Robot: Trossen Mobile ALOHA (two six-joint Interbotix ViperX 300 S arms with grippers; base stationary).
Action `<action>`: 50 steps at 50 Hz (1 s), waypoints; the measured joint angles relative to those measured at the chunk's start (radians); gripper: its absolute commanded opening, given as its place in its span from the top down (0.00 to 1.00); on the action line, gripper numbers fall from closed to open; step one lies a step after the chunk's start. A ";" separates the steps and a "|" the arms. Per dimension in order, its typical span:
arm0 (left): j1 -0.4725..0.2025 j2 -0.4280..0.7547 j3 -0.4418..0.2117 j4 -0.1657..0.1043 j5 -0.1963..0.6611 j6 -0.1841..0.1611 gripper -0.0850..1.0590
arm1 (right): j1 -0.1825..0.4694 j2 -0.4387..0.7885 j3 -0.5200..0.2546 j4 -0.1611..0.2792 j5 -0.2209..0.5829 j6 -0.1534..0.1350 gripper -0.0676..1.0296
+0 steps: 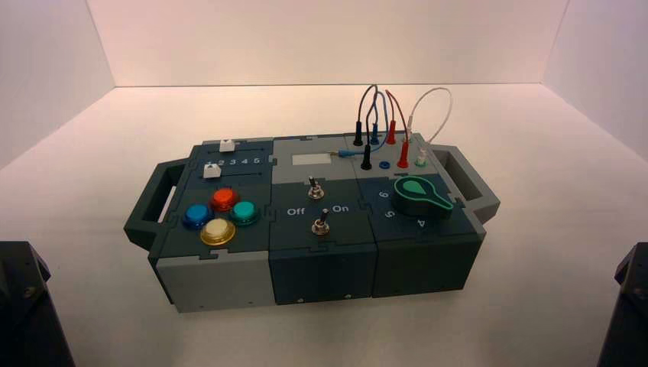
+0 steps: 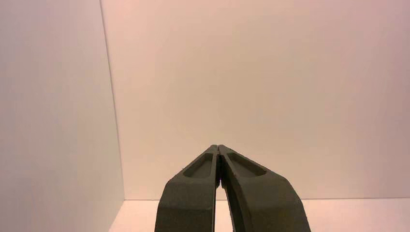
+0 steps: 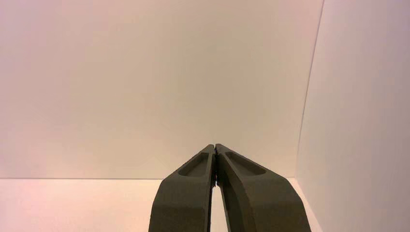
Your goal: Push the green button with the left gripper.
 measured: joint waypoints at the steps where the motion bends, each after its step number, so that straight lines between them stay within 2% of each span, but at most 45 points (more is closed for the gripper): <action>1: 0.002 0.000 0.000 0.000 0.000 0.000 0.95 | 0.000 0.000 0.000 0.000 0.002 0.000 0.96; 23: 0.000 0.000 0.002 0.000 0.008 0.000 0.95 | 0.014 0.017 0.000 0.000 0.017 0.002 0.96; 28: -0.006 0.000 0.003 0.000 0.034 0.000 0.95 | 0.015 0.020 -0.002 0.000 0.032 0.003 0.96; 35: -0.040 0.008 -0.002 -0.002 0.094 0.002 0.95 | 0.028 0.028 -0.014 0.000 0.084 0.003 0.96; 38: -0.074 0.018 -0.014 -0.002 0.143 0.009 0.95 | 0.040 0.032 -0.023 0.000 0.110 0.003 0.96; 48: -0.173 0.028 -0.040 -0.002 0.282 0.035 0.95 | 0.124 0.061 -0.048 0.000 0.184 0.005 0.96; 50: -0.198 0.028 -0.046 -0.002 0.325 0.038 0.95 | 0.160 0.072 -0.055 0.000 0.209 0.003 0.96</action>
